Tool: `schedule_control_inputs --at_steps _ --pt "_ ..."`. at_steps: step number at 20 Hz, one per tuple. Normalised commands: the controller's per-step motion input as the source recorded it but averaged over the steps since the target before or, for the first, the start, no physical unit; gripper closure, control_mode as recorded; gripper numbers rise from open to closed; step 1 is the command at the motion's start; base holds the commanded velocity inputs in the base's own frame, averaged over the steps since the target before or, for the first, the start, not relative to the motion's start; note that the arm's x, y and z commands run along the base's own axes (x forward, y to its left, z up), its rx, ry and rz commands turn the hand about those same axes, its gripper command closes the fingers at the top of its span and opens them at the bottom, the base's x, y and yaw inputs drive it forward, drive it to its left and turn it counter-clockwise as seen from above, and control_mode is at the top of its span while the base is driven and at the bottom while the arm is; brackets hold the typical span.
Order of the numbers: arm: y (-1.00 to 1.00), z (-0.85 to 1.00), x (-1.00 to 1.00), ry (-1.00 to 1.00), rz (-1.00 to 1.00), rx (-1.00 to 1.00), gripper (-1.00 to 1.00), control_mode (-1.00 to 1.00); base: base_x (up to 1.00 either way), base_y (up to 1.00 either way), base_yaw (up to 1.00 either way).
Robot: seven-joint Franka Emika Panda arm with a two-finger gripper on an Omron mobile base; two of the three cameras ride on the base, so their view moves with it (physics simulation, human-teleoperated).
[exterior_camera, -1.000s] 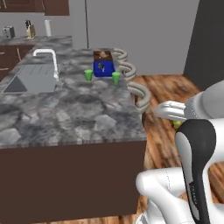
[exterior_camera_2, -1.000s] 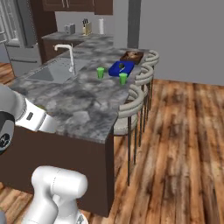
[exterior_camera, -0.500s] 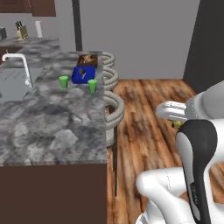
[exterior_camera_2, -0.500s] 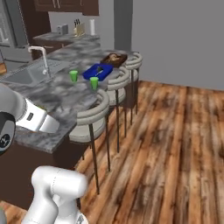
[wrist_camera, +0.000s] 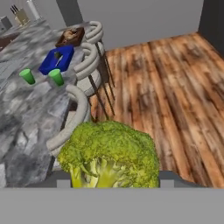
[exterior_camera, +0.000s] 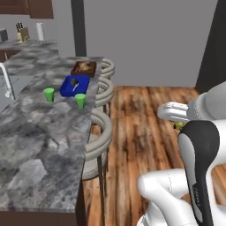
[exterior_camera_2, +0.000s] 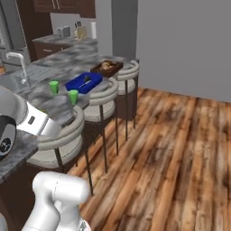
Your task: Gather the broccoli and squash from the fridge and place them on a tray on the dining counter. Then gather the chicken drumsticks from the fridge and place them on the other tray.
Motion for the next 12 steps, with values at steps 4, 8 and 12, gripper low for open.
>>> schedule_control_inputs --at_steps 4,8,12 --pt "0.00 0.00 0.00 0.00 0.00 0.00 1.00 1.00 0.79 -0.58 0.25" --pt "0.00 0.00 0.00 0.00 0.00 0.00 1.00 1.00 0.78 -0.56 0.27" --pt "0.00 0.00 0.00 0.00 0.00 0.00 1.00 1.00 0.77 -0.55 0.27"
